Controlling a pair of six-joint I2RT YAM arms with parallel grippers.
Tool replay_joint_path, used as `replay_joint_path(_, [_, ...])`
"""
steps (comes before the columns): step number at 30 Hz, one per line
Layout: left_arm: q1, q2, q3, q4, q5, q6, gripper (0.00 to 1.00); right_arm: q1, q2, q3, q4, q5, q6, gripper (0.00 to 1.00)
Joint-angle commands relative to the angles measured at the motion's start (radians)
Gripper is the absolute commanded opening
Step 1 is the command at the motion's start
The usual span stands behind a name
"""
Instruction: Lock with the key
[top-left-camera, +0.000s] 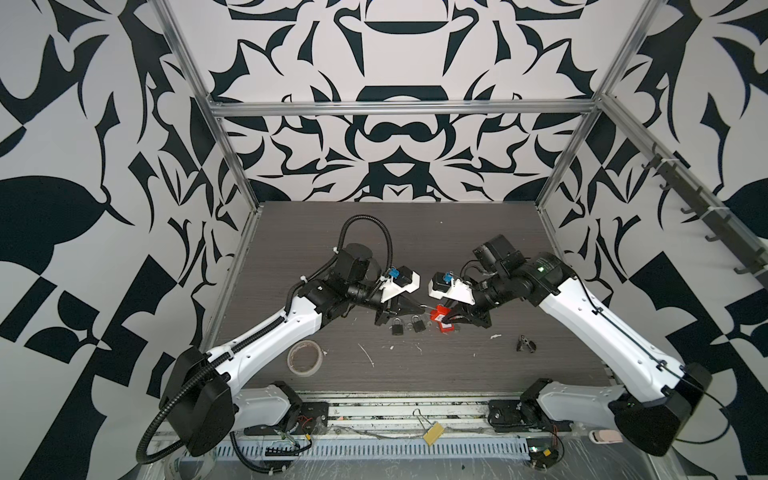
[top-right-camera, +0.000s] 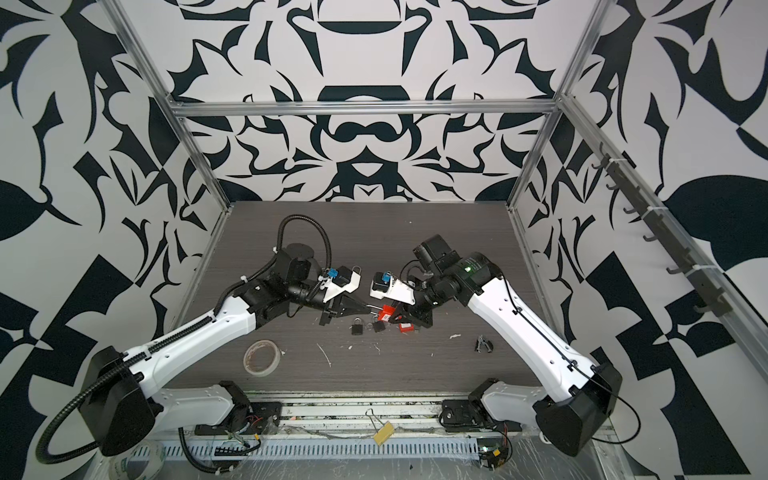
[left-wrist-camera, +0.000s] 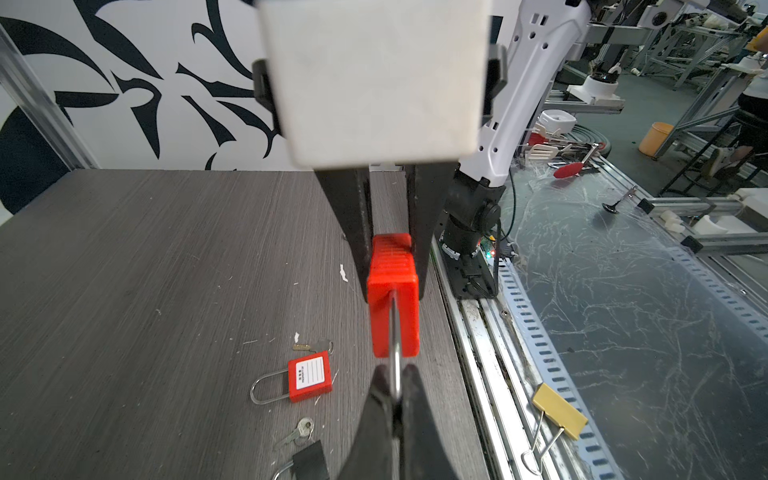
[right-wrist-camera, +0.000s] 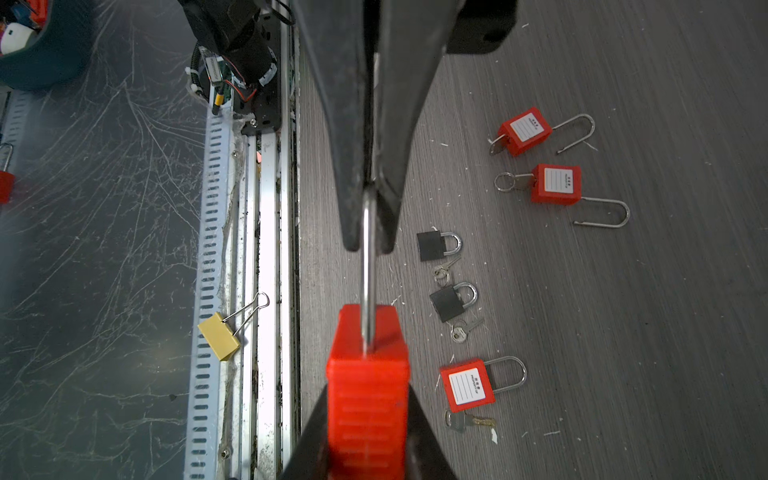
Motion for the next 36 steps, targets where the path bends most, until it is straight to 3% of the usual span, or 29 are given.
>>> replay_joint_path(1, [-0.025,0.027,-0.024,0.059,0.023,0.015,0.0,0.005,0.006,0.058,0.122,-0.062,0.023,0.14])
replay_joint_path(6, [-0.027,0.067,-0.063,0.173,0.039,-0.051,0.0,0.006,0.022,0.067,0.248,-0.071,0.091,0.14])
replay_joint_path(10, [-0.025,0.084,-0.077,0.234,0.038,-0.072,0.0,0.007,0.044,0.091,0.242,-0.064,0.097,0.17])
replay_joint_path(13, [-0.011,0.088,-0.078,0.27,0.04,-0.088,0.0,0.008,0.061,0.132,0.16,-0.048,0.069,0.26])
replay_joint_path(17, [0.026,0.099,-0.071,0.316,0.085,-0.122,0.0,0.007,0.06,0.18,0.021,-0.023,0.04,0.49])
replay_joint_path(21, [0.049,0.101,-0.066,0.335,0.112,-0.133,0.0,0.006,0.032,0.217,-0.104,0.065,0.041,0.58])
replay_joint_path(31, [0.059,0.096,-0.061,0.34,0.174,-0.138,0.0,-0.012,-0.007,0.328,-0.348,0.249,0.059,0.58])
replay_joint_path(36, [0.058,0.091,-0.053,0.336,0.18,-0.142,0.0,-0.022,0.011,0.289,-0.408,0.269,0.035,0.57])
